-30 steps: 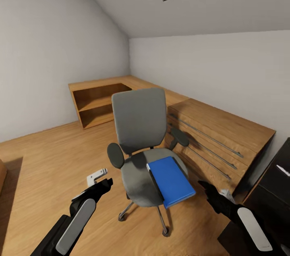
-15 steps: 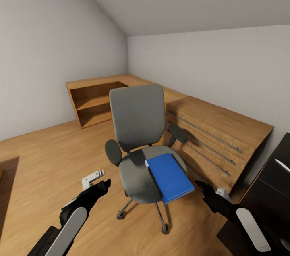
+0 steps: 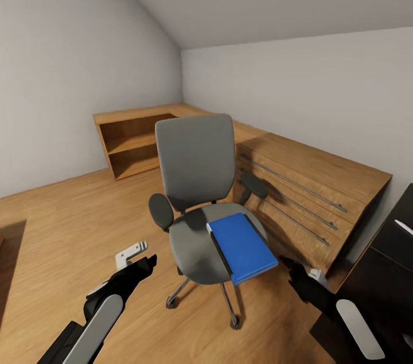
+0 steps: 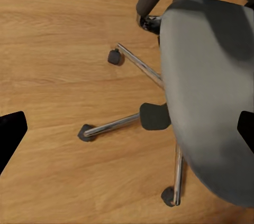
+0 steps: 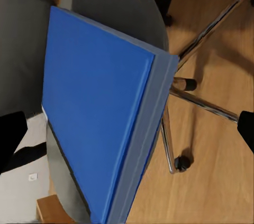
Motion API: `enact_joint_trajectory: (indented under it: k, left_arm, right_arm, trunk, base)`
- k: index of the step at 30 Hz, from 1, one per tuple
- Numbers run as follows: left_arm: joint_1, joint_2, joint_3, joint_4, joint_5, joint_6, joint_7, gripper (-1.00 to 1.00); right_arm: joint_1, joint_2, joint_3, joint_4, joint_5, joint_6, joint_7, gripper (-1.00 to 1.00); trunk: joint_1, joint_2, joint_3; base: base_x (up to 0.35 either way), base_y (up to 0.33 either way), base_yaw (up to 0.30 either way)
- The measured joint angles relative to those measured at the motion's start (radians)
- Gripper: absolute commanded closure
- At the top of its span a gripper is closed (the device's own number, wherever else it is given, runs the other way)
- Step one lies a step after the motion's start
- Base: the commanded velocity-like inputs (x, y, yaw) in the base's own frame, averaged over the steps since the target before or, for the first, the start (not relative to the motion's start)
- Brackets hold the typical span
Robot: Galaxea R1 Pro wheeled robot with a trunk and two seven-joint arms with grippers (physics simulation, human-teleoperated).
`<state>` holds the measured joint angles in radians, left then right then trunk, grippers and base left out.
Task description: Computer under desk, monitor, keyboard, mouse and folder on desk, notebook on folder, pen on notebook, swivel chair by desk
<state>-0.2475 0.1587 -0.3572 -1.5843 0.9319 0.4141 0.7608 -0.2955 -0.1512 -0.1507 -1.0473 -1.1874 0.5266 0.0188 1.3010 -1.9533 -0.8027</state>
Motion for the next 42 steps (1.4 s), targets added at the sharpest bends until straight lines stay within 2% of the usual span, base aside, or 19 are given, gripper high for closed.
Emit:
enact_joint_trajectory:
  k: [2,3,5,6,7,8,11,12,14,15,20,36,42]
  left_arm:
    - [0.000,0.000,0.000,0.001,0.001,0.000,0.000,-1.00]
    - [0.000,0.000,0.000,0.001,0.001,0.000,0.000,-1.00]
    - [0.000,0.000,0.000,0.001,0.001,0.000,0.000,-1.00]
    - [0.000,0.000,0.000,0.000,0.001,0.000,0.000,-1.00]
    - [0.000,0.000,0.000,0.001,0.001,0.000,0.000,-1.00]
    - [0.000,0.000,0.000,0.000,0.001,0.000,0.000,-1.00]
    - [0.000,0.000,0.000,0.000,0.001,0.000,0.000,-1.00]
    - [0.000,0.000,0.000,0.000,0.001,0.000,0.000,-1.00]
    - [0.000,0.000,0.000,0.001,0.001,0.000,0.000,-1.00]
    - [0.000,0.000,-0.001,0.001,0.001,0.000,0.000,-1.00]
    - [0.000,0.000,-0.001,0.001,0.001,0.000,0.000,-1.00]
    - [0.000,0.000,-0.002,0.006,0.003,0.000,0.000,-1.00]
    - [0.000,0.000,-0.002,0.011,0.002,0.000,0.000,-1.00]
  right_arm:
    - [0.000,-0.002,-0.002,0.008,0.005,-0.001,0.101,-1.00]
    - [0.000,-0.002,-0.002,0.014,0.006,-0.002,0.126,-1.00]
    - [0.000,-0.002,-0.003,0.061,0.009,-0.005,0.224,-1.00]
    - [-0.001,-0.001,-0.004,0.183,0.016,-0.021,0.396,-1.00]
    - [-0.003,-0.001,-0.005,0.246,0.018,-0.040,0.460,-1.00]
    - [-0.005,-0.002,-0.005,0.293,0.020,-0.063,0.508,-1.00]
    - [-0.009,-0.008,-0.005,0.367,0.024,-0.106,0.581,-1.00]
    - [-0.010,-0.017,-0.006,0.400,0.026,-0.126,0.622,-1.00]
    - [-0.011,-0.019,-0.006,0.404,0.026,-0.129,0.634,-1.00]
    - [-0.011,-0.020,-0.006,0.406,0.026,-0.129,0.663,-1.00]
    - [-0.011,-0.020,-0.005,0.407,0.026,-0.129,0.676,-1.00]
    - [-0.011,-0.015,0.002,0.402,0.026,-0.130,0.678,-1.00]
    - [-0.011,-0.015,0.003,0.401,0.026,-0.130,0.678,-1.00]
  trunk:
    - [0.008,-0.014,-0.006]
    - [0.012,-0.021,-0.009]
    - [0.019,-0.035,-0.016]
    - [0.023,-0.042,-0.019]
    - [0.027,-0.049,-0.022]
    - [0.031,-0.056,-0.025]
    - [0.042,-0.077,-0.035]
    - [0.046,-0.084,-0.038]
    - [0.054,-0.098,-0.044]
    - [0.058,-0.105,-0.047]
    - [0.077,-0.140,-0.063]
    - [0.077,-0.140,-0.063]
    - [0.076,-0.140,-0.063]
  base:
    - [0.000,0.000,0.000]
    - [0.000,0.000,0.000]
    - [0.000,0.000,0.000]
    - [0.000,0.000,0.000]
    - [0.000,0.000,0.000]
    - [0.000,0.000,0.000]
    - [0.000,0.000,0.000]
    - [0.000,0.000,0.000]
    - [0.000,0.000,0.000]
    - [0.000,0.000,0.000]
    - [0.000,0.000,0.000]
    - [0.003,0.000,0.000]
    - [0.154,0.024,0.000]
